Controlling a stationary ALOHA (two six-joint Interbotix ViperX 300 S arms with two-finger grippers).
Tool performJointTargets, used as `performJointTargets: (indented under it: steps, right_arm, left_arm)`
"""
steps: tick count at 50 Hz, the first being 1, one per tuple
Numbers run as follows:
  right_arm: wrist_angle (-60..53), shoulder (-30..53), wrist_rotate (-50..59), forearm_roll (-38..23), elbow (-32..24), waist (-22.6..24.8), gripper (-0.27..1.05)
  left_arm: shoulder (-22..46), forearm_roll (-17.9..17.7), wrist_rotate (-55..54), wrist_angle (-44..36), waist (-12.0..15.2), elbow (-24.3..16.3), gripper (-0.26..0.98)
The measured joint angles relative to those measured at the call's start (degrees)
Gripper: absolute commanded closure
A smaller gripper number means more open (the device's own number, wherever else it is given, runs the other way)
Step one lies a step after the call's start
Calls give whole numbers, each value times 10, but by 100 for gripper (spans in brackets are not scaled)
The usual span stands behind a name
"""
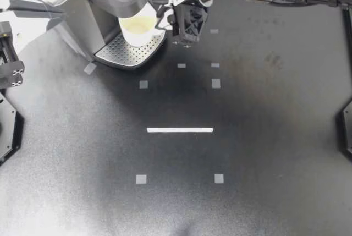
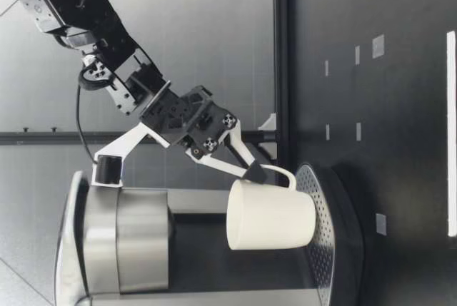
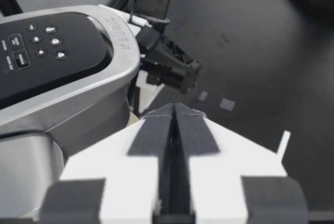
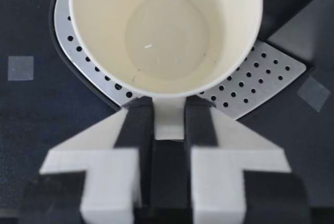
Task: Place the coffee capsule inside the capsule container, then place the cup onto the center of the cup tray.
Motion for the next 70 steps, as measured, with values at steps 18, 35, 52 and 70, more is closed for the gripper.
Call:
performJointTargets:
  steps: [18,35,52,70]
  right_arm:
    - [-2,0,4,0,-1,1,17]
    - [-9,-54,4,0,54,-2,18]
    - [-59,-168,4,25,162,-11,23]
    - [-76,-233,3,70,221,-11,45]
  left_arm:
    - [0,0,-2,0,0,0,65]
    - [4,48,-27,-46,40,18,65]
    - [37,73,-79,-134,165,18,65]
    - [137,24,36,8,196,-98,66]
